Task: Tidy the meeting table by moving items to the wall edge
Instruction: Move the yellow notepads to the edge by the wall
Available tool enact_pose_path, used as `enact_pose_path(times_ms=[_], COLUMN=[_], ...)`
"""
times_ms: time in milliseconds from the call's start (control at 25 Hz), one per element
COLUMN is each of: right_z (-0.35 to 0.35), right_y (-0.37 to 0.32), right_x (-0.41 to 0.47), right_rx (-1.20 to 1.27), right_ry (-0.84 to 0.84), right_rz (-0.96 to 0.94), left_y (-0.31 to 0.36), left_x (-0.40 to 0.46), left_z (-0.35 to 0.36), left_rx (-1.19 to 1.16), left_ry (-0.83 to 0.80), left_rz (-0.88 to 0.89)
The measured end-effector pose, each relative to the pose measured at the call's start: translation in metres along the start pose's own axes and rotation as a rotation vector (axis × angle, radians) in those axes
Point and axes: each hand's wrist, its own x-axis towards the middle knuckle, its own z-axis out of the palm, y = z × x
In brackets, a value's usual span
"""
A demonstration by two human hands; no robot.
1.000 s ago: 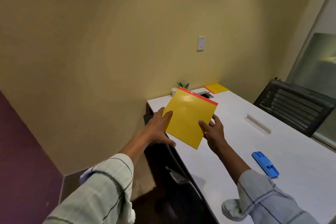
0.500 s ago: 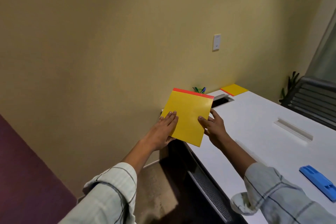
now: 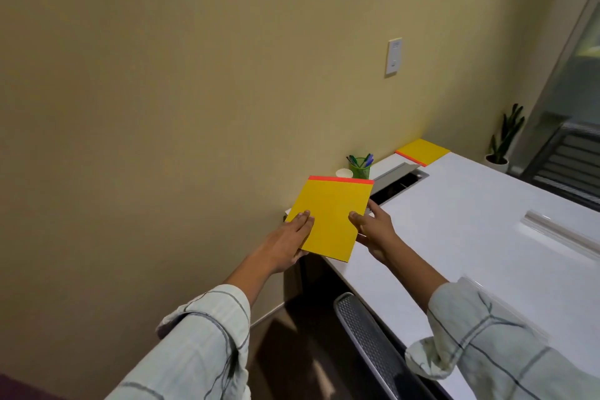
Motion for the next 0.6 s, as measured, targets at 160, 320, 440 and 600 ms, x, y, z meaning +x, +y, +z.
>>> enact_pose_path(times_ms=[160,320,440,600], right_z=[0.016,0.027,0.038,0.053], right_y=[0.016,0.038,0.059,0.094], right_x=[0.049,0.109,0.155,0.209], right_rx=[0.053,0.148,0.185,0.219], right_ry=[0.119,0.251,0.38,0.528], right_rz=[0.134,0.251,0.304,0.36], left_y=[-0.046,-0.098,-0.136,-0.178], left_x=[0.051,0.12,0.174,0.231], left_z=[0.022,0.052,0.079,0.117], left_rx=[-0.021,0.019,0.055,0.117], left_ry=[-0.138,-0.265,-0.344,-0.45], left_rz=[0.023,0.113,0.213,0.342])
